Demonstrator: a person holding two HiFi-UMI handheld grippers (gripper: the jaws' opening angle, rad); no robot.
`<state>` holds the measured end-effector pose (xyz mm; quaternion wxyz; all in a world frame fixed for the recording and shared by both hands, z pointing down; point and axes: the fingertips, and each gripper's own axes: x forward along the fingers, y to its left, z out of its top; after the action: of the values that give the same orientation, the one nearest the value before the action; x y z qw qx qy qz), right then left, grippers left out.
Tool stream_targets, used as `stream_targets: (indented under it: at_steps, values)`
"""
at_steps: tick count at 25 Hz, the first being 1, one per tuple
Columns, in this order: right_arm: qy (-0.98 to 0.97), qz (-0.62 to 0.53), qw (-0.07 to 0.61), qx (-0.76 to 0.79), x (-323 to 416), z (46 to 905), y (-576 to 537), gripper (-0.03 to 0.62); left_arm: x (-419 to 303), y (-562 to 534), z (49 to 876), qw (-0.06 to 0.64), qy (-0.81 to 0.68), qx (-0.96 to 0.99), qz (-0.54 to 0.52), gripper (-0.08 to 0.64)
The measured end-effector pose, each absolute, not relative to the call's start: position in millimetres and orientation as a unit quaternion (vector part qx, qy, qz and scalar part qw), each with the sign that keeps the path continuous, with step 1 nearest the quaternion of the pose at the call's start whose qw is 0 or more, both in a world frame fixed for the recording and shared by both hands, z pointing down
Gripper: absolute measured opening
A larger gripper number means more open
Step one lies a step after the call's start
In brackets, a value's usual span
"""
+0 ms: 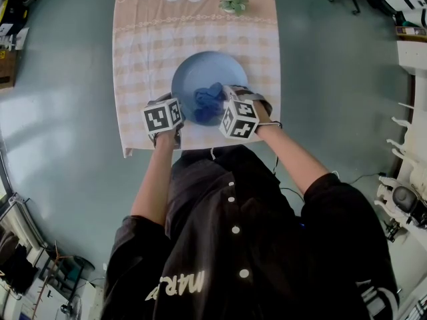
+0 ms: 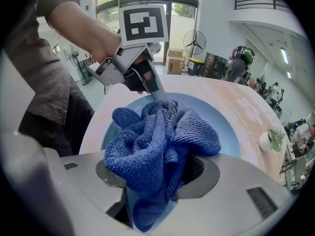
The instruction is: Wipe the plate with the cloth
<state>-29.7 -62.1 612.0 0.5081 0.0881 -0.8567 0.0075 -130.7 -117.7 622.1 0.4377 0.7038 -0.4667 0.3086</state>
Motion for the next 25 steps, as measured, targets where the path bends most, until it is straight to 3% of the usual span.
stream_targets:
  at_steps: [25]
  values:
    - [-0.819, -0.011, 0.568, 0.076, 34, 615, -69, 0.23, -130, -118, 623, 0.43, -0.469, 0.702, 0.32, 0.041]
